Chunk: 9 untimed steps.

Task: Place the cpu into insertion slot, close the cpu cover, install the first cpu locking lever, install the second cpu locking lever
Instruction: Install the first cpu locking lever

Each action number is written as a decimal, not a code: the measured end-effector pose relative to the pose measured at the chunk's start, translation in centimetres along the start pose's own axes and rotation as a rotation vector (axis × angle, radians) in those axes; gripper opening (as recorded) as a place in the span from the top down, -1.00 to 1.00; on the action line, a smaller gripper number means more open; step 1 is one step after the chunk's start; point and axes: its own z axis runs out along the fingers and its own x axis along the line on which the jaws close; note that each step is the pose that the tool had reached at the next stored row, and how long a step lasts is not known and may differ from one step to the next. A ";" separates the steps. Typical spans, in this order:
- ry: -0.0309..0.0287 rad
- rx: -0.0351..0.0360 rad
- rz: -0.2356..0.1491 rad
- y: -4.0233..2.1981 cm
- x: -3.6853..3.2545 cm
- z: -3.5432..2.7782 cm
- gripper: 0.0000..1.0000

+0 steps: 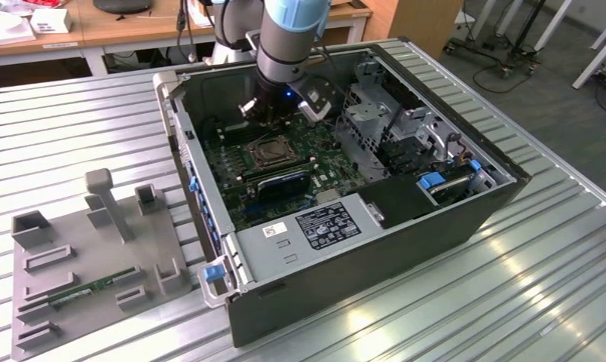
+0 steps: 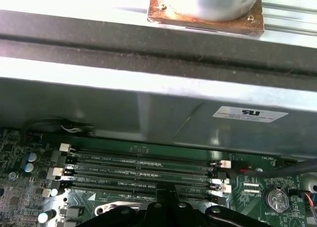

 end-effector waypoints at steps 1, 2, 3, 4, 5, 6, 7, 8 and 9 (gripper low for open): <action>0.0000 -0.0001 0.000 0.05 0.00 0.02 0.79; 0.0000 -0.0002 0.000 0.10 -0.01 0.05 0.79; 0.0000 -0.0001 0.000 0.13 -0.01 0.07 0.79; -0.0001 -0.0002 0.000 0.17 -0.02 0.09 0.79; -0.0001 -0.0004 0.000 0.20 -0.02 0.12 0.79; -0.0001 -0.0003 0.000 0.20 -0.02 0.13 0.79; 0.0000 -0.0001 0.000 0.20 -0.02 0.13 0.79; 0.0001 0.0000 0.000 0.20 -0.02 0.13 0.79; 0.0000 -0.0002 0.000 0.20 -0.02 0.14 0.79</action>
